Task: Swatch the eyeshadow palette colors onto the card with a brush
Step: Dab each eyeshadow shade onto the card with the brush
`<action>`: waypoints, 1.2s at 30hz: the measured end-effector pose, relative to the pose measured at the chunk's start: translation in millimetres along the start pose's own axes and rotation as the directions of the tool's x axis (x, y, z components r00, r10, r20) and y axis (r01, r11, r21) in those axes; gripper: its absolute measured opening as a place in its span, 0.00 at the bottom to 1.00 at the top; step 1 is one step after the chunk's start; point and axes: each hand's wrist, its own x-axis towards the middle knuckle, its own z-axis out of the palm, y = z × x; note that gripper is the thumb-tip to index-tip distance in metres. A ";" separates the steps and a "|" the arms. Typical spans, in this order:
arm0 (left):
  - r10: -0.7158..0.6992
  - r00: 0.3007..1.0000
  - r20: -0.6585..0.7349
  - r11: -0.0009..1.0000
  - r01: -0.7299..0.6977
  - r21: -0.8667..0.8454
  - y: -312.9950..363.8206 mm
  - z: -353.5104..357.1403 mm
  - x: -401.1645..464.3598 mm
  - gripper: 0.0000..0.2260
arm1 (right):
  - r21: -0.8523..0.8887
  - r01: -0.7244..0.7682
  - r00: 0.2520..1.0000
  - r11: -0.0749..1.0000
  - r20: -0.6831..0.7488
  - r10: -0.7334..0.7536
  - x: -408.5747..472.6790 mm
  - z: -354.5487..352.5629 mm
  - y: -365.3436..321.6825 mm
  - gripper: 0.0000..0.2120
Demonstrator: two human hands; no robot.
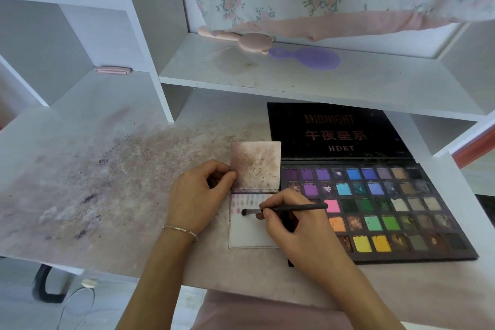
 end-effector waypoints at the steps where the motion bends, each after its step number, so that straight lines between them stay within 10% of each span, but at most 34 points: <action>1: -0.001 1.000 0.001 1.000 0.001 -0.003 0.1 -0.1 -0.1 0.11 | 0.002 0.000 1.000 1.000 -0.003 0.000 0.2 -0.1 0.0 0.07; 36: -0.008 1.000 0.012 1.000 0.008 0.006 2.6 -1.4 -0.8 0.11 | 0.111 0.041 0.999 0.993 -0.028 -0.038 -1.8 -1.9 1.2 0.05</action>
